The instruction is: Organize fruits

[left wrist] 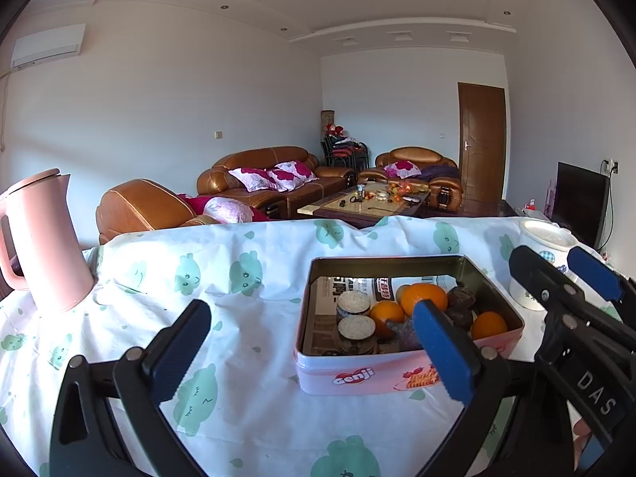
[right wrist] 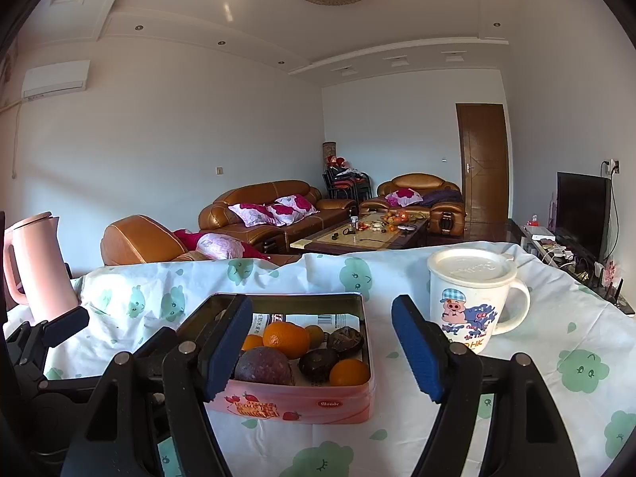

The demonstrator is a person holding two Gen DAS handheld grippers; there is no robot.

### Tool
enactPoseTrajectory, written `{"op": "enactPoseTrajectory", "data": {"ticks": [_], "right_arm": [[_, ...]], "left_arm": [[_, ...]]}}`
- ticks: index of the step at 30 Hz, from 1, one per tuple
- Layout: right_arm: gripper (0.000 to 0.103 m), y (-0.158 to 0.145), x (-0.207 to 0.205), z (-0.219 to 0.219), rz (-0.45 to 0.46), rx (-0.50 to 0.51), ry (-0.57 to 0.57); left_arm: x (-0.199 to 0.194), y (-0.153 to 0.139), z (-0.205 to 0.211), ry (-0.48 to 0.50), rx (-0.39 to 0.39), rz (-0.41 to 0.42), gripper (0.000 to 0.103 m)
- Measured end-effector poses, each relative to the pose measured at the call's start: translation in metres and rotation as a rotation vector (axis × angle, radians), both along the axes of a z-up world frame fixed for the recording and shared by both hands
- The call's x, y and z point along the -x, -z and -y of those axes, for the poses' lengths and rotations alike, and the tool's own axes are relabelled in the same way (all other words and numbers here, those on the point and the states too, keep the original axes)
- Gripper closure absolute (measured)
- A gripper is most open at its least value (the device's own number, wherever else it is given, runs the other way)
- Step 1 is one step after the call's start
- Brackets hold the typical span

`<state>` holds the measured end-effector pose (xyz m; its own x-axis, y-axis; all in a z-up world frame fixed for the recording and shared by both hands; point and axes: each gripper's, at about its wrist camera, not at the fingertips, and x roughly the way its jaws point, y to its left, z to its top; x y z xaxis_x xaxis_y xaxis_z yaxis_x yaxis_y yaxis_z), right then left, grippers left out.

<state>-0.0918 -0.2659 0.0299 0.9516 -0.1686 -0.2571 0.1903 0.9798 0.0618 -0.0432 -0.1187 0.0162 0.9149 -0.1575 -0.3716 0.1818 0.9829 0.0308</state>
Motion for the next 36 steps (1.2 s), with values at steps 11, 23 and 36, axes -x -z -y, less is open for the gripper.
{"op": "enactPoseTrajectory", "data": {"ticks": [11,23,36], "right_arm": [[0.029,-0.0005,0.0015,0.0019,0.002,-0.003,0.004],[0.029,0.0001,0.0033,0.0022,0.0,-0.005,0.008],[0.028,-0.0002,0.0031,0.0018,-0.005,-0.007,0.009]], "left_arm": [[-0.0003,0.0001,-0.0004,0.001,-0.001,-0.001,0.0],[-0.0001,-0.0001,-0.0029,-0.011,-0.005,-0.007,0.0],[-0.0008,-0.0001,-0.0022,-0.014,-0.008,-0.017,0.0]]}}
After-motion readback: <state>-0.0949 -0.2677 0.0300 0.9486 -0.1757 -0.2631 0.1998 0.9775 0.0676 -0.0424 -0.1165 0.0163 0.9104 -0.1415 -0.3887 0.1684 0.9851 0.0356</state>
